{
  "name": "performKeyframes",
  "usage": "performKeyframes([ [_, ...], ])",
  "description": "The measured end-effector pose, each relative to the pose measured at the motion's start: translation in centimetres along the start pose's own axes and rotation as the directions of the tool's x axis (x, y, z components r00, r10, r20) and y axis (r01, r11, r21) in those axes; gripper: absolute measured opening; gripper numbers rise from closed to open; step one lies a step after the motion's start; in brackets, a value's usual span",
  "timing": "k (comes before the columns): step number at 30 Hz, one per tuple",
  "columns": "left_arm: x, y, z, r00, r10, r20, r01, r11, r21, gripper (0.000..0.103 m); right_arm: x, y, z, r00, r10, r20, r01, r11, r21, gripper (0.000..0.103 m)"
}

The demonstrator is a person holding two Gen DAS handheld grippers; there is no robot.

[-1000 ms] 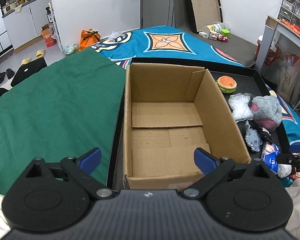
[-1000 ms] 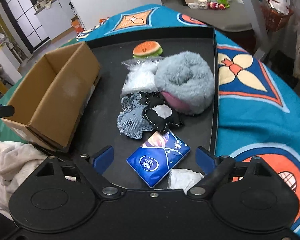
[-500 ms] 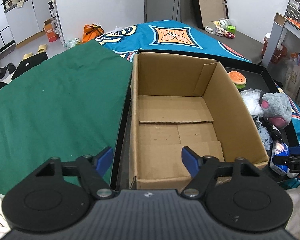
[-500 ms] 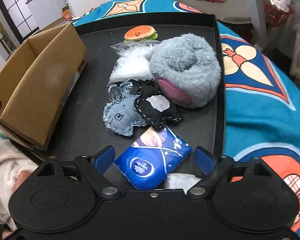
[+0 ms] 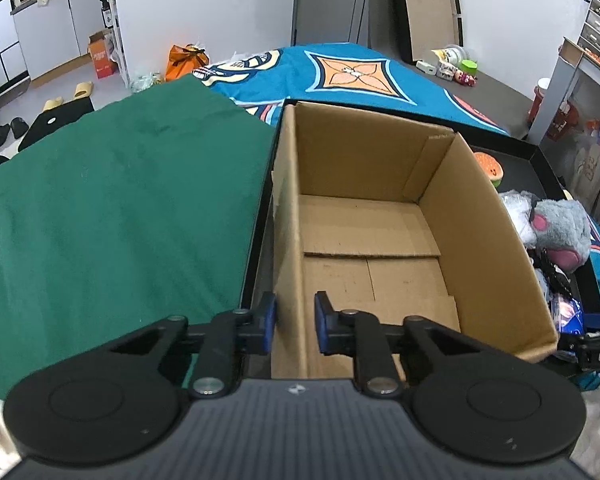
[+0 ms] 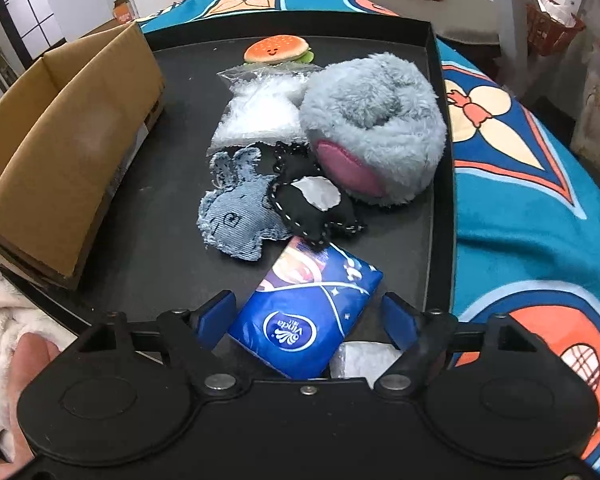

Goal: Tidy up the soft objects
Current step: 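Reach the right tool to the blue tissue pack and grasp it, then carry the blue tissue pack into the box and open the right tool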

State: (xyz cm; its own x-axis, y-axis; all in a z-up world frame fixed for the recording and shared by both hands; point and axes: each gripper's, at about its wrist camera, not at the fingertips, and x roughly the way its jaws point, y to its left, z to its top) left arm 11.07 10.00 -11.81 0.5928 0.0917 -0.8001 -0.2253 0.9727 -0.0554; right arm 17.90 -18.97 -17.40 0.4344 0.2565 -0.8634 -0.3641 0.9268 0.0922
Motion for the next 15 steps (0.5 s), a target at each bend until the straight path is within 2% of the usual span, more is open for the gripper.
performKeyframes([
  [3,0.3,0.0,0.4,1.0,-0.004,0.007,0.004,1.0,0.005,0.015,-0.2,0.3,-0.1,1.0,-0.016,0.001,0.016,1.0,-0.015,0.077],
  [7,0.8,-0.4,0.8,1.0,-0.016,0.014,0.016,1.0,0.022,0.014,0.0,0.6,-0.2,1.0,0.004,-0.01,-0.004,1.0,0.004,0.064],
  [15,1.4,-1.3,0.7,0.999,-0.046,0.009,0.045,0.998,0.045,0.014,-0.1,0.3,-0.2,1.0,0.013,0.015,-0.014,1.0,0.021,0.059],
])
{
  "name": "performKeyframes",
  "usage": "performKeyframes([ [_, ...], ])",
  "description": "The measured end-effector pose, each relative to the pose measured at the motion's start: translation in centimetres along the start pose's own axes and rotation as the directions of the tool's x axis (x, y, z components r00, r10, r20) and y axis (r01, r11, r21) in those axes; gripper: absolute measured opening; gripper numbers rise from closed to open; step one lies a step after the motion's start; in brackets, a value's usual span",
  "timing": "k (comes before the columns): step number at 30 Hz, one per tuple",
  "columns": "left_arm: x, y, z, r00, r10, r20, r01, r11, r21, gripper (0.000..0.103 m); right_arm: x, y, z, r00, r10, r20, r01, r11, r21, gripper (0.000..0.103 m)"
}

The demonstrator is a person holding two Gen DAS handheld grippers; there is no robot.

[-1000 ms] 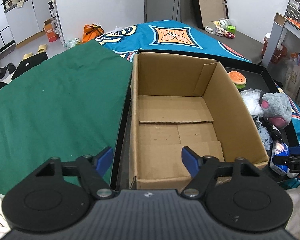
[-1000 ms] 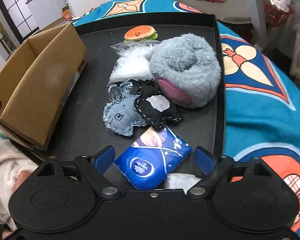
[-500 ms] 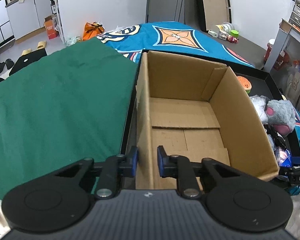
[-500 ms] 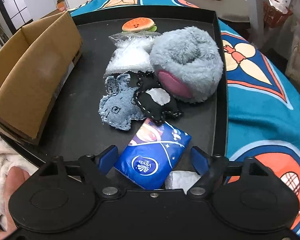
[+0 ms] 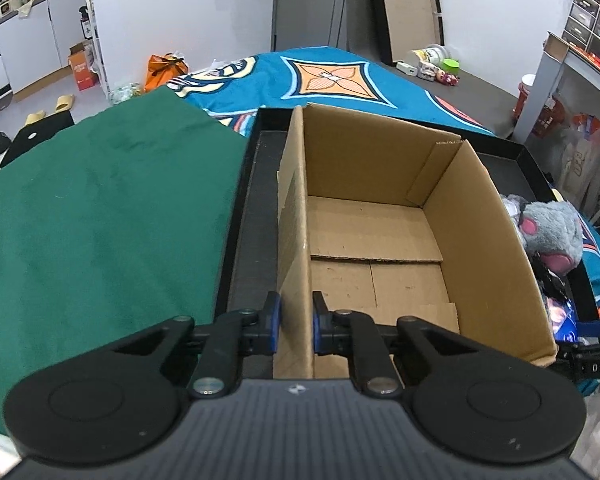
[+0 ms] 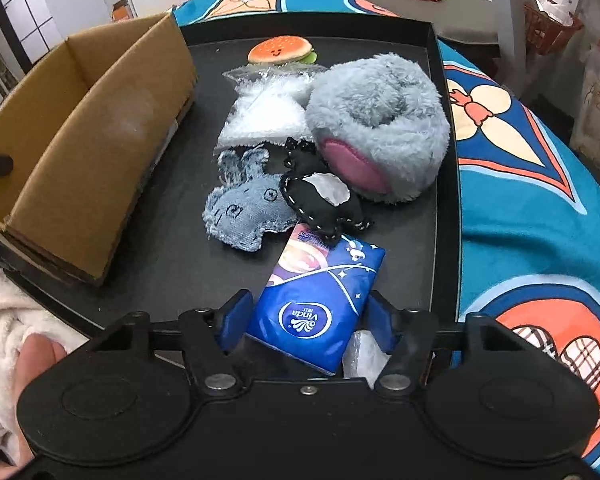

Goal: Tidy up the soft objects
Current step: 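Carry the blue tissue pack into the box and open the right tool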

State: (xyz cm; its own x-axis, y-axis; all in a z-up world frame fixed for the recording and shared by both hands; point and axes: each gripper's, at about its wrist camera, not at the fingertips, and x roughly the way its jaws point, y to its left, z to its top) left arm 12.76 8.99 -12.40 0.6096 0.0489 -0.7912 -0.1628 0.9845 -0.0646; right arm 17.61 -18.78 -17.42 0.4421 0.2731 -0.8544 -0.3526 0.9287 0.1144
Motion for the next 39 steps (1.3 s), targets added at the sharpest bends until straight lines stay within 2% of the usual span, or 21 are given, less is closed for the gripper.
performKeyframes([
  [5,0.2,-0.1,-0.4,1.0,-0.009,-0.021,0.009,1.0,0.002,0.014,-0.8,-0.2,0.2,0.999,0.013,0.039,-0.013,1.0,0.009,0.057],
  [12,-0.5,-0.3,-0.7,0.999,0.023,-0.046,-0.024,1.0,-0.002,0.016,-2.8,0.0,1.3,0.991,0.057,0.118,-0.059,0.998,0.019,0.057],
  [22,-1.5,-0.2,-1.2,0.999,0.039,-0.038,-0.041,0.998,-0.042,0.017,-5.6,2.8,3.6,0.962,0.138,0.236,-0.13,0.99,-0.05,0.057],
  [27,-1.9,-0.1,-1.0,0.999,0.042,-0.013,-0.043,0.998,-0.054,0.014,-6.8,4.6,4.8,0.943,0.165,0.29,-0.14,0.985,-0.103,0.057],
  [33,-1.9,-0.3,-0.5,0.998,0.062,-0.007,-0.062,0.997,-0.035,0.014,-7.5,6.6,6.7,0.921,0.205,0.33,-0.165,0.975,-0.147,0.057],
  [39,-2.0,-0.4,-0.6,0.997,0.077,-0.004,-0.077,0.997,-0.026,0.014,-7.1,8.8,8.2,0.912,0.241,0.332,-0.173,0.96,-0.222,0.057],
])
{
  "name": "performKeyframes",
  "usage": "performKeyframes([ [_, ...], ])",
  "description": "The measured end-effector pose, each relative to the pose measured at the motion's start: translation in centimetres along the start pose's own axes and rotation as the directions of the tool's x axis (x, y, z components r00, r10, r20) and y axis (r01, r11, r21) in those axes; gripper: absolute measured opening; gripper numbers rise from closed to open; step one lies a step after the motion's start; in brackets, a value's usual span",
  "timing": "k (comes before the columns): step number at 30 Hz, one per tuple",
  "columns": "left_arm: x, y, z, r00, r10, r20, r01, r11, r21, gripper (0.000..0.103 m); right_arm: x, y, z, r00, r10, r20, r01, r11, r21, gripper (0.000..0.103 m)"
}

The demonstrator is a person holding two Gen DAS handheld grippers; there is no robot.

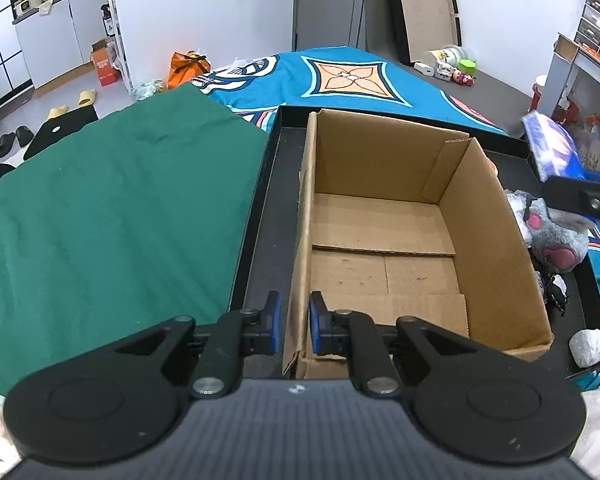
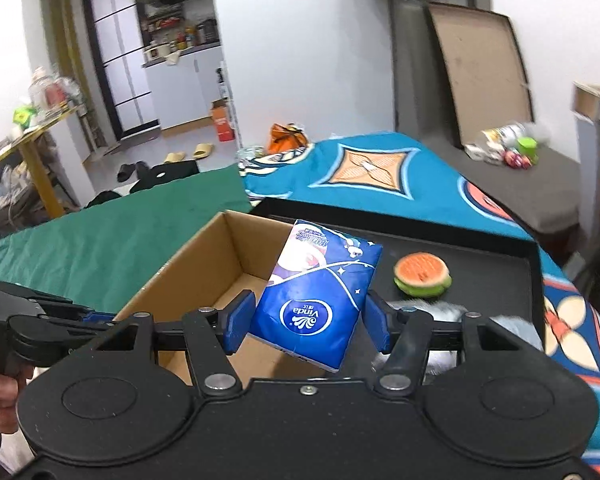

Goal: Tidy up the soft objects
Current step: 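Carry the blue tissue pack into the box and open the right tool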

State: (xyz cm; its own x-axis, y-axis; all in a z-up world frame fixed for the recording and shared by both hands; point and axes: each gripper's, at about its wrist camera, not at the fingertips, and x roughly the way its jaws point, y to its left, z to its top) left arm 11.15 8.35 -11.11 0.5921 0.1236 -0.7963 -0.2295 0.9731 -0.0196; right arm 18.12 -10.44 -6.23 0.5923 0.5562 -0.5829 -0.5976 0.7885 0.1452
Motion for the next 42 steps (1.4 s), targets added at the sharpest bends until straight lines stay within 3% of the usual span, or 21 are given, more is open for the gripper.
performKeyframes([
  [10,-0.4,0.6,0.1,1.0,0.015,-0.003,-0.015,1.0,-0.021,0.009,1.8,2.7,-0.7,0.999,0.05,0.001,-0.05,0.997,-0.055,0.057],
  [24,-0.5,0.9,0.3,0.999,0.034,-0.038,-0.034,0.999,-0.012,0.009,3.6,4.9,-0.2,0.995,0.099,0.029,-0.098,0.995,-0.028,0.058],
  [27,-0.4,1.0,0.3,0.999,0.03,-0.043,-0.03,0.999,-0.013,0.009,3.9,5.1,0.4,0.992,0.1,0.076,-0.099,0.995,-0.017,0.062],
  [29,-0.4,1.0,0.4,0.999,0.025,-0.048,-0.027,0.999,-0.025,0.009,4.0,5.3,0.5,0.994,0.075,0.073,-0.074,0.997,-0.021,0.078],
  [32,-0.4,0.9,0.2,0.999,0.024,-0.045,-0.025,0.999,-0.021,0.01,3.6,5.1,0.1,0.995,0.069,0.066,-0.068,0.997,-0.023,0.082],
  [38,-0.4,0.7,0.1,0.998,0.034,-0.051,-0.035,0.999,-0.015,0.019,1.9,4.4,-1.0,0.999,0.024,0.041,-0.022,0.999,-0.041,0.095],
  [42,-0.6,0.5,-0.1,0.998,0.041,-0.041,-0.042,0.999,-0.012,0.042,1.1,3.4,-1.7,1.0,0.002,0.008,-0.002,0.999,-0.044,0.095],
])
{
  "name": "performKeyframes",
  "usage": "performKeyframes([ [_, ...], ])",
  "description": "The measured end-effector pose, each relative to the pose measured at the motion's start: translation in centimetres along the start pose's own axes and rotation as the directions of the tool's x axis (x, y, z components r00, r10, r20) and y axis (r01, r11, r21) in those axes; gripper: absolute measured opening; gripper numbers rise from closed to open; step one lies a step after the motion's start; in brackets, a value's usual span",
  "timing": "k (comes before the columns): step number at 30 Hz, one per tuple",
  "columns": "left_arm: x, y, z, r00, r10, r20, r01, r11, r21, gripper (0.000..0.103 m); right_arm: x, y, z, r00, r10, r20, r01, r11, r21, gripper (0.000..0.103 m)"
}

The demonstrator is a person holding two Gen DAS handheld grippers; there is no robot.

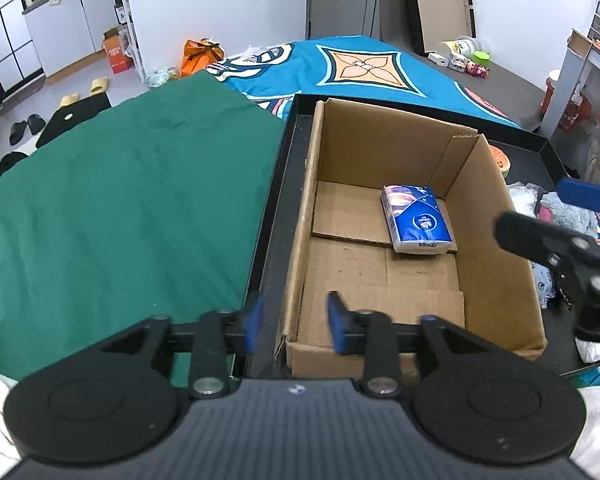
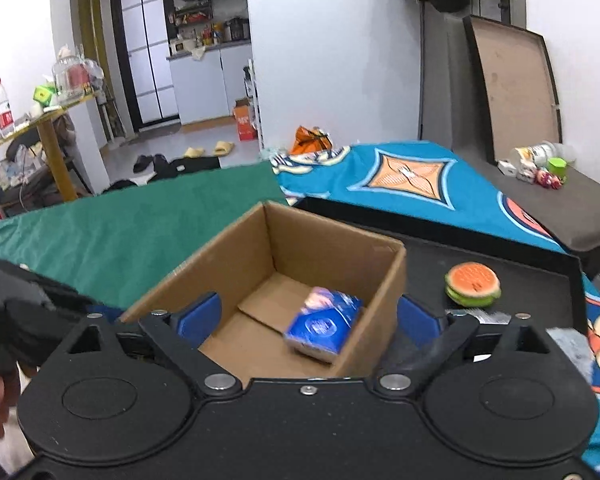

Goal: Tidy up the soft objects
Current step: 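Carry the blue tissue pack into the box and open the right tool, then grasp the white tissue bundle on the tray with the right tool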

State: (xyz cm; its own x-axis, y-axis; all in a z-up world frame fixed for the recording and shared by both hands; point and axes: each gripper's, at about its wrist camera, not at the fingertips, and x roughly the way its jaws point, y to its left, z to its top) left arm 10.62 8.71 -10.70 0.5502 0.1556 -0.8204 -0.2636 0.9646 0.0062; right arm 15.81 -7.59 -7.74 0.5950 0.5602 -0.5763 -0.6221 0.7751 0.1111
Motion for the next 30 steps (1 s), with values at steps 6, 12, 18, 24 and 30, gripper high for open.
performKeyframes([
  [6,-0.5,-0.4,-0.1,1.0,0.007,0.018,-0.007,1.0,0.0,0.058,-1.4,-1.7,-1.3,0.999,-0.028,-0.03,0.028,1.0,0.009,0.095],
  [12,-0.9,-0.9,0.0,0.999,0.005,0.034,-0.005,1.0,0.001,0.067,-2.2,-3.0,-2.6,0.995,-0.067,-0.068,0.07,0.997,0.044,0.095],
  [18,-1.1,-1.1,0.0,0.999,0.015,0.049,-0.015,1.0,0.01,0.072,-2.8,-4.6,-4.2,0.989,-0.107,-0.102,0.116,0.99,0.081,0.094],
  [24,-0.8,-1.0,0.0,0.999,0.021,0.036,-0.021,1.0,0.005,0.073,-2.7,-6.1,-6.1,0.976,-0.159,-0.149,0.18,0.974,0.139,0.089],
  [30,-0.7,-1.3,-0.1,0.999,0.028,0.036,-0.029,0.999,0.022,0.078,-2.8,-7.8,-7.4,0.964,-0.203,-0.171,0.236,0.95,0.203,0.083],
])
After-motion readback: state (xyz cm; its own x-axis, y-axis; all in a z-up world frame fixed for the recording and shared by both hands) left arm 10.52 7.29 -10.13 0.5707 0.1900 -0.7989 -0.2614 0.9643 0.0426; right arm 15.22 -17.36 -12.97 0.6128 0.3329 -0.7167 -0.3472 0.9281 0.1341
